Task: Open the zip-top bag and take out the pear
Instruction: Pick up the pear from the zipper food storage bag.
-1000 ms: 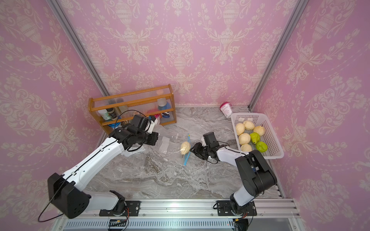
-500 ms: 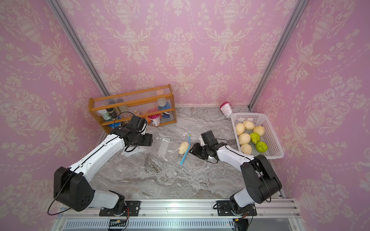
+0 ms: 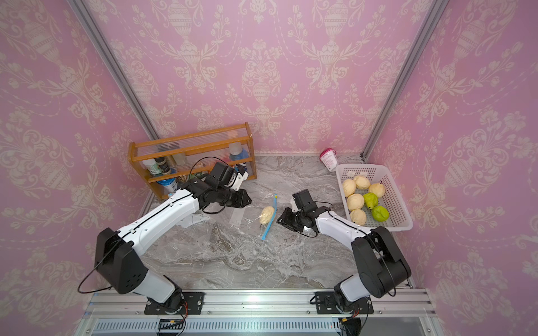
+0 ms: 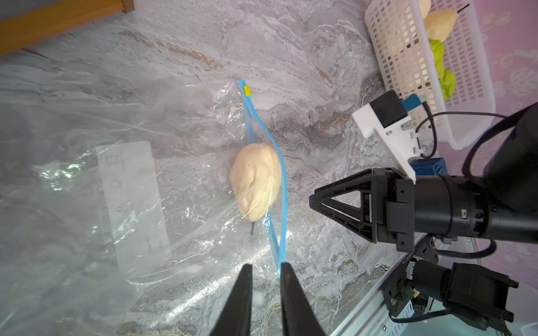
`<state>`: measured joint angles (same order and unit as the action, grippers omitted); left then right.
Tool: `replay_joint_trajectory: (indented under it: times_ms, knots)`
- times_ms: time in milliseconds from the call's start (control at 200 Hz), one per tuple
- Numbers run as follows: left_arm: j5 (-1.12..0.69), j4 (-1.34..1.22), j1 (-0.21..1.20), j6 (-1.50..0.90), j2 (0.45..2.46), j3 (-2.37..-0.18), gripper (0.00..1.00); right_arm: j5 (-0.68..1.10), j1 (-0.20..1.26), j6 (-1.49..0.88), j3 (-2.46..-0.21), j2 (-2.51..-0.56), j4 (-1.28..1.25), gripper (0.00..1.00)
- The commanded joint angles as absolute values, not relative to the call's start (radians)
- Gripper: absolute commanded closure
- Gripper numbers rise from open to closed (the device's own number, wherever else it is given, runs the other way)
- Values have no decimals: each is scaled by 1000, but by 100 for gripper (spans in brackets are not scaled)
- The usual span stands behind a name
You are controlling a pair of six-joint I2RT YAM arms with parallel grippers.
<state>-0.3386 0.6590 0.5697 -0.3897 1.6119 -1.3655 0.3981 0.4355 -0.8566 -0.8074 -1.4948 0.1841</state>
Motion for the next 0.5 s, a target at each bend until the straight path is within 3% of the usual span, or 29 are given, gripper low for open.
replay_joint_trajectory:
  times_ms: [0, 180, 360, 495]
  knots:
    - [-398, 608, 587, -430, 1699, -1402, 89, 429, 440, -915, -802, -1516, 124, 63]
    - [-367, 565, 594, -418, 1816, -1434, 96, 441, 446, -994, -770, -1531, 56, 59]
    - [-360, 516, 594, -421, 1898, -1408, 98, 425, 458, -1009, -748, -1536, 47, 62]
    - [-403, 425, 595, -454, 1964, -1352, 99, 415, 461, -1006, -740, -1530, 58, 57]
